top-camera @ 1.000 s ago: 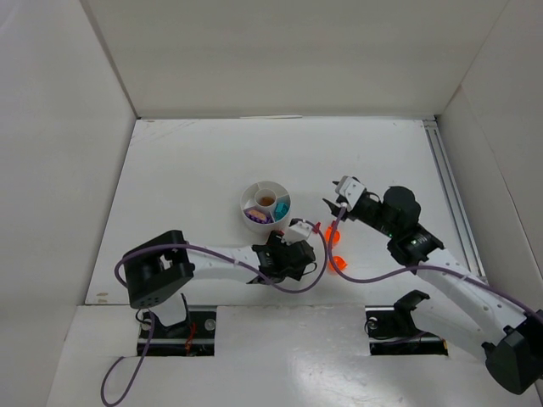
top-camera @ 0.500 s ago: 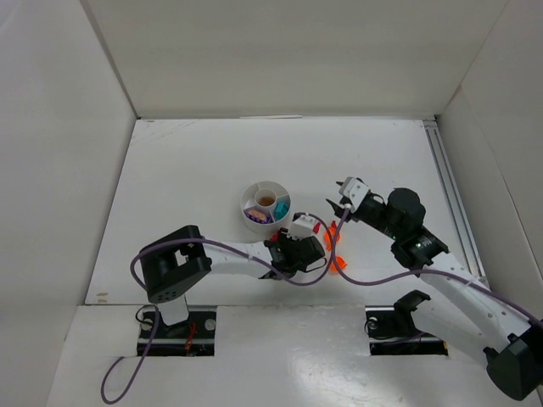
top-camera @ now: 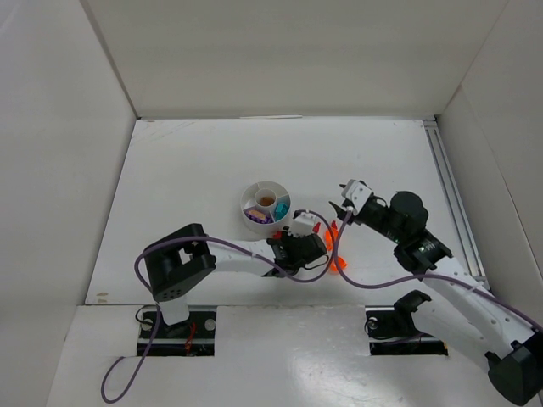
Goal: Sort the legos into containers by color
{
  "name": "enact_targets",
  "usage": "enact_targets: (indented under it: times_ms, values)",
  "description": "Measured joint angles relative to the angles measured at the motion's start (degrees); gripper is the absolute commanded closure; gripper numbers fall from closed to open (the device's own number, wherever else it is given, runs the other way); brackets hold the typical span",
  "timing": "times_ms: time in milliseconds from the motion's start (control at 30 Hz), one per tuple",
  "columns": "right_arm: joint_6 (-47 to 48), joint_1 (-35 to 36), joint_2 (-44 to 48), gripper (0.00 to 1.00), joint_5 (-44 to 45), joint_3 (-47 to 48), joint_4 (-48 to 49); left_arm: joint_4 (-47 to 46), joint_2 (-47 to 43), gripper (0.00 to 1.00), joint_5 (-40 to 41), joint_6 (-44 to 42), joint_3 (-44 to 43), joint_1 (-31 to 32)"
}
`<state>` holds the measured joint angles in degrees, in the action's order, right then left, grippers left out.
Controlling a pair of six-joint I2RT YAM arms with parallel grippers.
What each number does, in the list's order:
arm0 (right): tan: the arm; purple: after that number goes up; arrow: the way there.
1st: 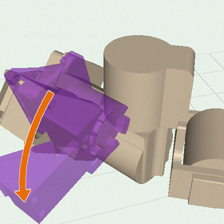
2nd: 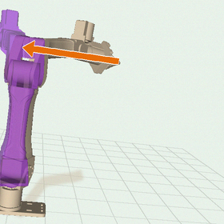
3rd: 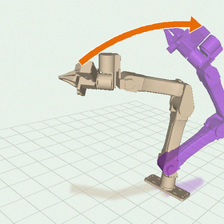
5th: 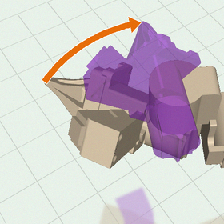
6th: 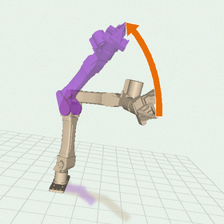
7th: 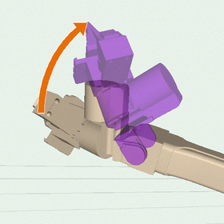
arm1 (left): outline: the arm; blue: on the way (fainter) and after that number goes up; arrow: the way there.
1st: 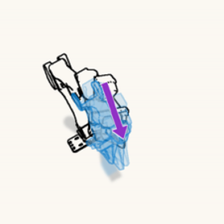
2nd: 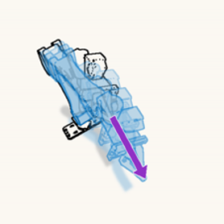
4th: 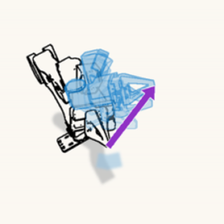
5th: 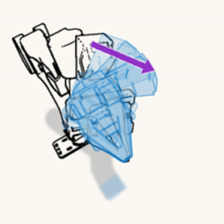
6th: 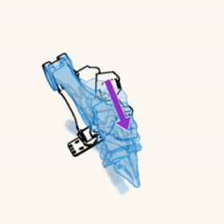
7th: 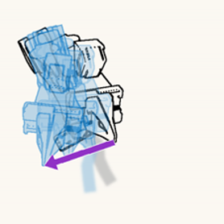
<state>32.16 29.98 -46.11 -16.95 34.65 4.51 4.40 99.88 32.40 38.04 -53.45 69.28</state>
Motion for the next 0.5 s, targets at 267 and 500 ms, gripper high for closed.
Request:
enact_targets:
  times_ms: [267,500]
  values:
    - [0.00,0.00,3.67,0.45,1.29,0.00,-1.36,1.25,-2.86,0.81,0.46,-1.73,-0.68,0.11]
    - [0.00,0.00,11.89,0.45,6.12,0.00,-4.92,-3.58,-14.99,0.82,4.24,-6.16,-0.70,0.13]
